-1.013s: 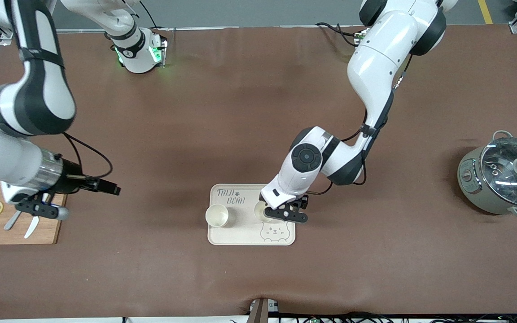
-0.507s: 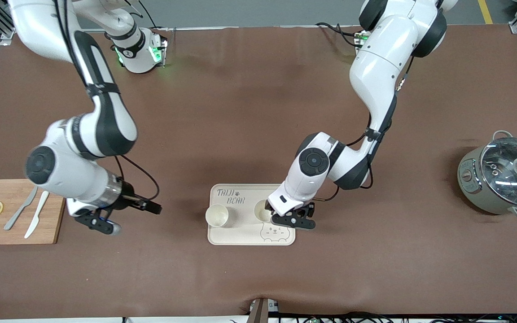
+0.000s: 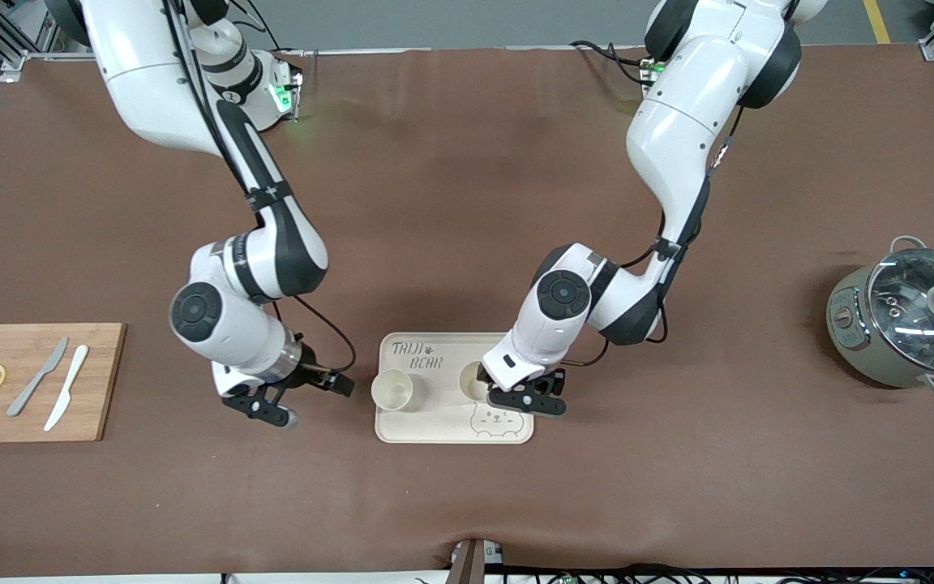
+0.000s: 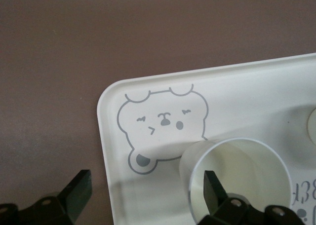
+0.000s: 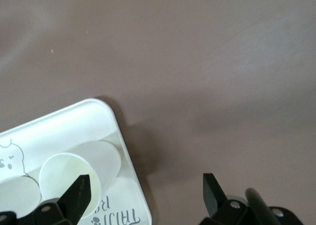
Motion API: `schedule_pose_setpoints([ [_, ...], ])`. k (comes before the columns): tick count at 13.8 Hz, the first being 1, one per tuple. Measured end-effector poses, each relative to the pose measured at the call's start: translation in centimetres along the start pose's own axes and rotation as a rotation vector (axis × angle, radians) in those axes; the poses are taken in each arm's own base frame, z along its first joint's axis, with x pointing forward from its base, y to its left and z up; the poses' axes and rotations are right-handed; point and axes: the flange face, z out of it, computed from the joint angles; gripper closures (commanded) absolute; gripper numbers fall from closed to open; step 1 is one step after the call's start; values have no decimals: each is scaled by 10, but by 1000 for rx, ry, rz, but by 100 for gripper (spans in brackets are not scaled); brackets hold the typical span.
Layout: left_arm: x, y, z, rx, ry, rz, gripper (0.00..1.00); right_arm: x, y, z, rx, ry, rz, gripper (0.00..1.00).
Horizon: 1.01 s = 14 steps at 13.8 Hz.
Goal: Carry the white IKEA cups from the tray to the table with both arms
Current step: 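Grasp the cup with the left gripper while the right gripper reaches the other cup, then grasp the second cup with the right gripper and lift both cups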
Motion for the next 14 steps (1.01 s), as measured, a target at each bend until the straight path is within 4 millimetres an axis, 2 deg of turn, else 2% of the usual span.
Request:
schedule_pose_setpoints([
  [1,-2,4,0,-2,0,-12,100,-6,-7,6,-1,-2,-5,0],
  [5,-13,24,4,6,-2,-58,100,-28,-24,31,-14,-18,-27,0],
  [9,-13,25,5,10,-1,-64,100,-38,-36,46,-18,-10,-54,0],
  [11,-12,24,3,10,4,-66,100,-41,-40,51,-33,-2,-79,18],
  [14,-3,14,-10,30,-10,-80,100,-43,-41,57,-55,9,-107,54],
])
